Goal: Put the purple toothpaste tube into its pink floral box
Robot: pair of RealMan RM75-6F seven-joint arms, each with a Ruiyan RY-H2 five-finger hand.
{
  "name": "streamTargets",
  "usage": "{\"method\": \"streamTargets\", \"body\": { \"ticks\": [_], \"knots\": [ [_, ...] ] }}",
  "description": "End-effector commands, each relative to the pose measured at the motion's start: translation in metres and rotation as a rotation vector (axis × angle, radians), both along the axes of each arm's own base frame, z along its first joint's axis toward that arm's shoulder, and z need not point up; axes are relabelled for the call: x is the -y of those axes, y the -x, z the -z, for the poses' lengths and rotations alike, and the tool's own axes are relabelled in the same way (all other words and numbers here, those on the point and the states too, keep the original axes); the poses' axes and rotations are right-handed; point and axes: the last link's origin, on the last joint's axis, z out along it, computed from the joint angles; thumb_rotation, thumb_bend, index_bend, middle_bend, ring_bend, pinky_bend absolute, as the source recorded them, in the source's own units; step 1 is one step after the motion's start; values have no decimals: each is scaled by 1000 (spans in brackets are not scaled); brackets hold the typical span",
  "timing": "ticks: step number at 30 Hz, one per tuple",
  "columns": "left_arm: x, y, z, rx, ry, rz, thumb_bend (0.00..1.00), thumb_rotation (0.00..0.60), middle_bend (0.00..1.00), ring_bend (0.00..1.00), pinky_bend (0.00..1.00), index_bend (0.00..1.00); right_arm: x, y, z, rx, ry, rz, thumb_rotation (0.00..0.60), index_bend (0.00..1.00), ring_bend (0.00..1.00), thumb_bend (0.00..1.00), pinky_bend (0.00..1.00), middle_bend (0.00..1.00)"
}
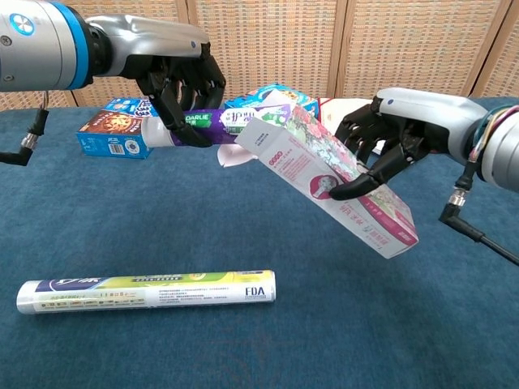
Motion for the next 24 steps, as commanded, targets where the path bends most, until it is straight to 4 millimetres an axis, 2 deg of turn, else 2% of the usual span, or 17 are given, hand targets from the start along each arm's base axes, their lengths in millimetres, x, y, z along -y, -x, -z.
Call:
{"method": "streamTargets", "body": {
  "ticks": [1,24],
  "knots": [
    [1,-4,2,8,-2,3,370,600,646,532,502,844,1,5,-4,-6,11,8,600,579,437,119,543,528],
    [-1,-8,-6,62,-11,-22,370,600,646,532,501,844,1,11,-2,-5,-20,-1,600,579,437,118,543,527]
  ]
}}
